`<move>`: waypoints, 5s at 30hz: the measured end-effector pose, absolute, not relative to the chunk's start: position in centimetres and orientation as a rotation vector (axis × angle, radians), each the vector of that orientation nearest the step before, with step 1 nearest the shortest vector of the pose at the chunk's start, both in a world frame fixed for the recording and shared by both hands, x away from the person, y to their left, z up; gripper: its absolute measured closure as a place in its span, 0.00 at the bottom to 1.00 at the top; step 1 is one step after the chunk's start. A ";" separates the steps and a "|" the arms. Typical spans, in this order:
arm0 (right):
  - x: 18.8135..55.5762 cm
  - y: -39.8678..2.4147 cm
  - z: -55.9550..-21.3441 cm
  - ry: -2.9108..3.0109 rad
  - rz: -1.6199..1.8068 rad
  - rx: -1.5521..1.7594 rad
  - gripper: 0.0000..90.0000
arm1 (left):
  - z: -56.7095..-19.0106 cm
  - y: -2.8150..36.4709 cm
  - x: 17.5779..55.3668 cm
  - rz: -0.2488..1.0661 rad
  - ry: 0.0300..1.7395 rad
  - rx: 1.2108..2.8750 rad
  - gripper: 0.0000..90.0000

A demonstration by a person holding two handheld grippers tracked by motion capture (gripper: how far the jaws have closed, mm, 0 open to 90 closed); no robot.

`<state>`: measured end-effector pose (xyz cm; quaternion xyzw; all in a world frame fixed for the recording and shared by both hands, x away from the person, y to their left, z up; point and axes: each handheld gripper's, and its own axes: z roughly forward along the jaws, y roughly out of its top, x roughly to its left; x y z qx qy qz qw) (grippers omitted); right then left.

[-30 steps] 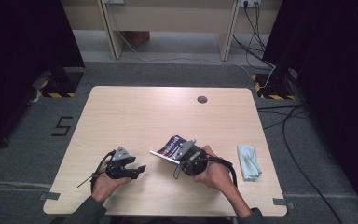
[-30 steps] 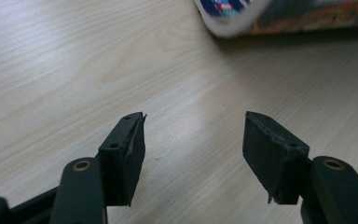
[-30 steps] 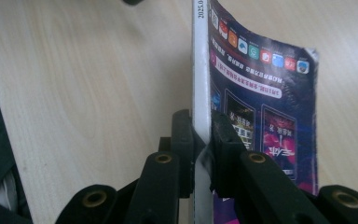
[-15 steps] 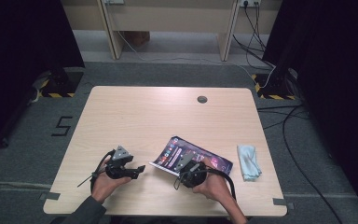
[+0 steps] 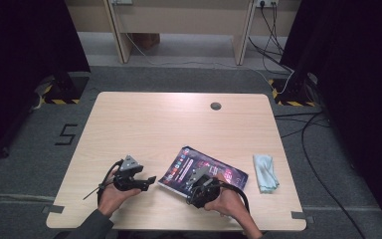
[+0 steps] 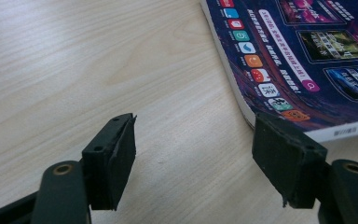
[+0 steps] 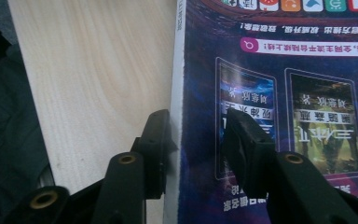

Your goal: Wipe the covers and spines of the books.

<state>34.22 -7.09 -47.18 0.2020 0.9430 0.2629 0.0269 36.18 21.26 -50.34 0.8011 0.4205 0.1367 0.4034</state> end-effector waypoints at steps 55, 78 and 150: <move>37.7 -21.3 -47.6 2.535 0.592 1.440 0.39 | -51.1 17.2 35.3 0.221 0.865 2.134 0.44; 42.0 -17.8 -48.4 2.368 0.664 1.396 0.39 | -50.9 15.9 31.6 0.165 0.837 2.193 0.43; 36.7 -18.2 -47.7 2.453 0.763 1.298 0.35 | -49.9 16.5 38.6 0.322 0.963 2.112 0.40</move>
